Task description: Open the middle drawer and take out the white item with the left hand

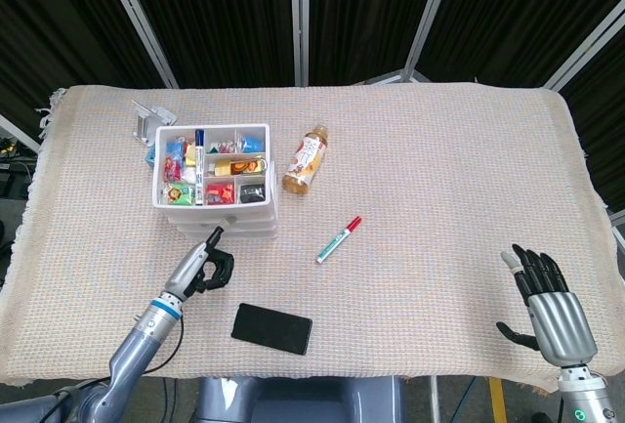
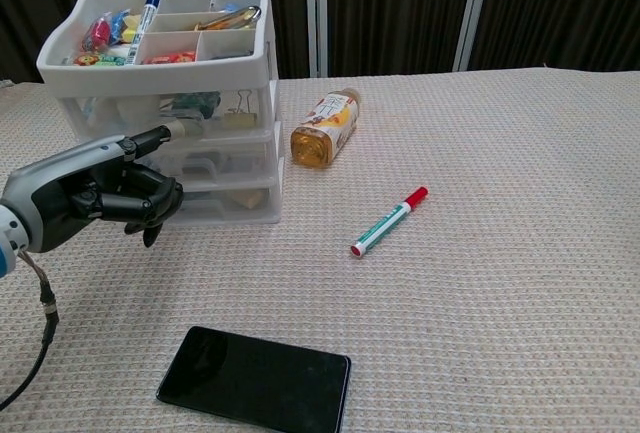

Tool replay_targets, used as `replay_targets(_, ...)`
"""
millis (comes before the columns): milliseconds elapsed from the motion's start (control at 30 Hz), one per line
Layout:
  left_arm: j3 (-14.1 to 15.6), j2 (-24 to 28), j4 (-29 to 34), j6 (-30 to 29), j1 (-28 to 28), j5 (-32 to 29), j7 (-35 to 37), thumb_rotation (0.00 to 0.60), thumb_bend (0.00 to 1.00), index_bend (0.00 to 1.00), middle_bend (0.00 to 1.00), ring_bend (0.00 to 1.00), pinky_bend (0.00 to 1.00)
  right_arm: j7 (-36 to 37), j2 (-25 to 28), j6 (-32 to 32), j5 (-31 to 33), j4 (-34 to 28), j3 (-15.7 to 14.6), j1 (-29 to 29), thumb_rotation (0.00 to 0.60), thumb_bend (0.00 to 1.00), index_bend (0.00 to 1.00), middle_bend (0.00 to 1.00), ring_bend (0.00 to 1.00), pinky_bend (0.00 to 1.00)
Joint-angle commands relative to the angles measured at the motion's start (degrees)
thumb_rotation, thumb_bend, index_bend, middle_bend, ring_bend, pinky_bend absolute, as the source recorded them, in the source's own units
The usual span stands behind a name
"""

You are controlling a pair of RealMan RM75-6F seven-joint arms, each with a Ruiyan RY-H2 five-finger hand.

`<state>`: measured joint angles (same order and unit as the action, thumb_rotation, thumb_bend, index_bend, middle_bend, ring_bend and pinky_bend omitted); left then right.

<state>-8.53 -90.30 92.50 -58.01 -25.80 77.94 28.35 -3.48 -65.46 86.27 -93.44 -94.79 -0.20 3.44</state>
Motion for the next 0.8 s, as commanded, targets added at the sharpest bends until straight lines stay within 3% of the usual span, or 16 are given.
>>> replay_targets(33, 0.14, -0.67, -1.19, -0.72, -0.14, 1.51, 2.08, 0.6, 0.75, 0.0, 0.77, 0.8, 0.64, -0.12, -0.1, -0.2, 0.05, 0.06, -0.07, 0.05, 0.6, 0.02, 0.0, 0.0, 0.0, 0.0)
replay_targets(800, 3.76, 0.12, -2.32, -2.18, -0.29, 6.18, 7.46, 0.6, 0.75, 0.0, 0.77, 0.8, 0.64, -0.39, -0.17, -0.21, -0.05, -0.06, -0.19, 0.02, 0.6, 0.02, 0.0, 0.0, 0.0, 0.0)
